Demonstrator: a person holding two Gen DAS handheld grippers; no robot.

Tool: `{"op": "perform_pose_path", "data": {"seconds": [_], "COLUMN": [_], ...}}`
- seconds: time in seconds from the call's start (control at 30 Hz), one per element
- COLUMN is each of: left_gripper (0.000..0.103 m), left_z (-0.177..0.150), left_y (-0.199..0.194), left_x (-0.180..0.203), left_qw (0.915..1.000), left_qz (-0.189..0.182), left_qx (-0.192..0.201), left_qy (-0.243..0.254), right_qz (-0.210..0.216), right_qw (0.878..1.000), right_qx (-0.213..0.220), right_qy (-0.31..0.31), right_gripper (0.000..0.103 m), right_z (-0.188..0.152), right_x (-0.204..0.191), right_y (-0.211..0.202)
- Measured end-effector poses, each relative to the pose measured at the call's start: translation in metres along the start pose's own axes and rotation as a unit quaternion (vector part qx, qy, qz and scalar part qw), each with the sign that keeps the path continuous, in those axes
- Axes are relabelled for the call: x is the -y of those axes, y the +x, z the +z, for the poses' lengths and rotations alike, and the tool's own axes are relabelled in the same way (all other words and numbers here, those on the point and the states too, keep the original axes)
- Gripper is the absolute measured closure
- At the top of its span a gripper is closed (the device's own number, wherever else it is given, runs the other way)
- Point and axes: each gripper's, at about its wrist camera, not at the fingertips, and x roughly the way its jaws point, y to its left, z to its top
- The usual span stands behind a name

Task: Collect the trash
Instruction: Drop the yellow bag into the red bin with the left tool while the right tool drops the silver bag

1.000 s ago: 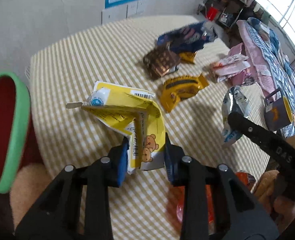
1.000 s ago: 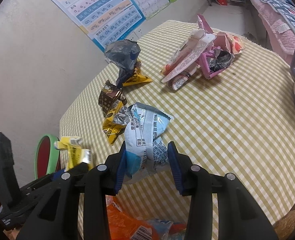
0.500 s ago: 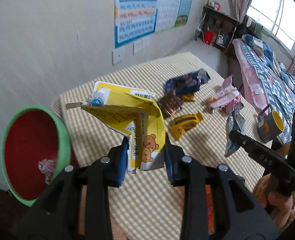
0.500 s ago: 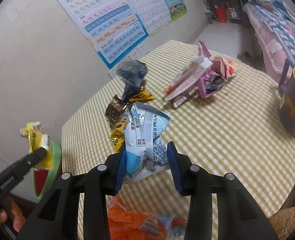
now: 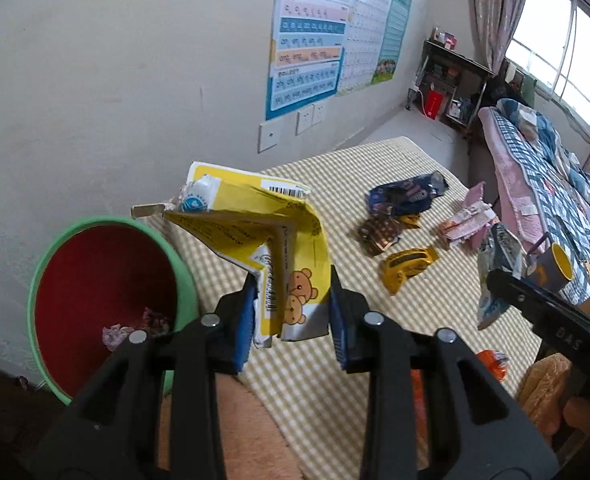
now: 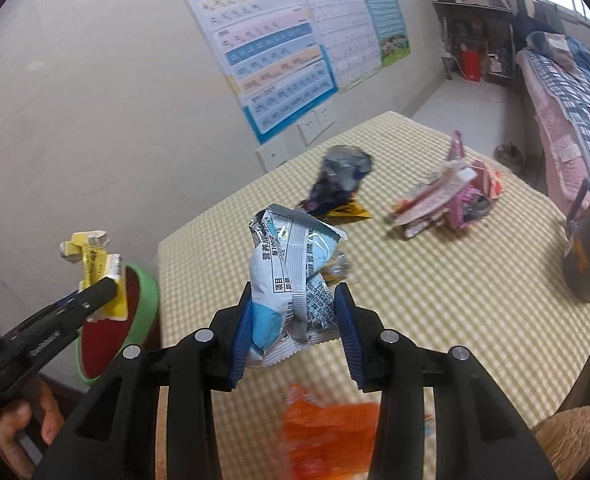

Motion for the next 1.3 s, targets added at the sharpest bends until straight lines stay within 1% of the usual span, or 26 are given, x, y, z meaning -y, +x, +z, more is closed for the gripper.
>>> {"op": "perform_pose_path", "data": {"seconds": [0.27,0.4,0.57,0.87,1.13,1.3], "left_gripper": [0.072,0.072,0.072,0.072,0.072,0.072], "left_z": [-0.001,-0.005,-0.008,-0.017,-0.027,-0.032], "left_y": [-0.011,-0.014,-0.016,-0.012,-0.007,-0.007], "left_x": [-0.041,-0.059,-0.081,-0.117,-0.152,-0.167], "left_qw": [0.9992,0.9971,0.9965,0.9936,0.9889,0.986], "left_qz": [0.03,0.07,0.072,0.09,0.11,0.12], "left_qx": [0.016,0.027,0.027,0.024,0.008,0.002], "left_qy": [-0.02,-0.009,-0.033,-0.063,-0.1,-0.117], "right_qz": [0.023,0.036,0.048,0.077,0.116,0.137], "right_qw": [0.999,0.997,0.995,0.99,0.982,0.976], "right_qx": [-0.027,-0.04,-0.053,-0.076,-0.106,-0.122], "right_qy": [-0.029,-0.047,-0.063,-0.089,-0.107,-0.119], "right_gripper": [0.064,0.064,0.064,0.064,0.064,0.064], "right_z": [-0.003,-0.003,-0.004,-0.002,-0.004,-0.004], "right_x": [-0.043,-0.068,-0.091,-0.128,-0.168,-0.195], "right_y": [0.01,0.018,0.027,0.047,0.071,0.085]}}
